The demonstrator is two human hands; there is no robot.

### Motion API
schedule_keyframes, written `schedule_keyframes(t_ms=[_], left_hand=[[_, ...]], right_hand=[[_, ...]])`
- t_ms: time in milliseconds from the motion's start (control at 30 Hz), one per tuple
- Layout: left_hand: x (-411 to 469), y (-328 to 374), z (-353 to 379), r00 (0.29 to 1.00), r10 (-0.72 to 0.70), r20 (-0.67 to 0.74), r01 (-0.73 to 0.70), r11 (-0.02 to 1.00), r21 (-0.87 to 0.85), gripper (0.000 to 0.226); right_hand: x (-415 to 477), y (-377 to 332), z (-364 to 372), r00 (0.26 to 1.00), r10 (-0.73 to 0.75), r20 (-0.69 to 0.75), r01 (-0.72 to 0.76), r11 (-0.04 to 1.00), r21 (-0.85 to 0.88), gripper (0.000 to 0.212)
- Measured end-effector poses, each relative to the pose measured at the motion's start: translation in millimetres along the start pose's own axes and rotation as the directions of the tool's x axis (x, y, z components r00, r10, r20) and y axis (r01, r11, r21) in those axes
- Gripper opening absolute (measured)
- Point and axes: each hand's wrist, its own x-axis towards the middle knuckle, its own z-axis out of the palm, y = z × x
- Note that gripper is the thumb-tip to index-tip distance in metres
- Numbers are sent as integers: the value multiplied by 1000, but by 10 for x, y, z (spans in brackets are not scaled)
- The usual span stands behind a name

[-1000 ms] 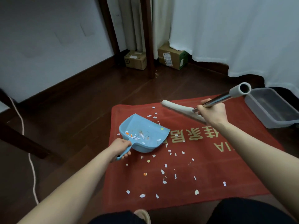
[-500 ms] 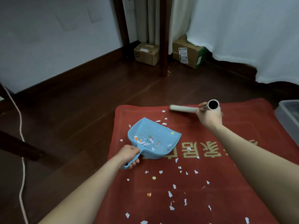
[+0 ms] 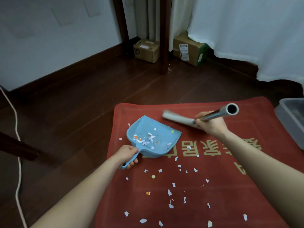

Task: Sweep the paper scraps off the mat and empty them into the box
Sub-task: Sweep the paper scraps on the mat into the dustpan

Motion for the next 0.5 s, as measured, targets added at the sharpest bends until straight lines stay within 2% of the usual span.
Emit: schedule_keyframes(t_ms=[33, 100, 167, 200, 333, 400, 433, 500], left_hand=[[6, -8, -2, 1000, -1, 5, 1, 1000, 0, 18], [8, -14, -18, 1000, 15, 3, -15, 1000, 3, 18], [-24, -44, -28, 999, 41, -11, -40, 999, 17, 19], [-41, -56, -58, 998, 56, -21, -55, 998, 36, 20], [-188, -154, -215, 998, 66, 9, -66, 985, 159, 20], [-267, -201, -250, 998, 52, 29, -57, 977, 206, 21], [-297, -209, -240, 998, 48, 34, -55, 974, 218, 22], [-327, -214, -193, 998, 56, 33, -62, 968, 244, 22]], right_hand=[[-59, -25, -34, 994, -54, 91, 54, 999, 0, 14], [-124, -102, -186, 985, -92, 145, 68, 984, 164, 13], [-196, -137, -330, 996, -52, 74, 27, 952, 306, 14], [-203, -116, -362, 1000, -27, 14, 21, 946, 322, 14], [-288, 72, -352, 974, 117, -193, -88, 984, 155, 13], [-359, 134, -240, 960, 177, -217, -169, 984, 58, 13], [-405, 148, -151, 973, 175, -153, -177, 984, 2, 11], [-558, 104, -4, 993, 88, 81, -82, 993, -79, 5]])
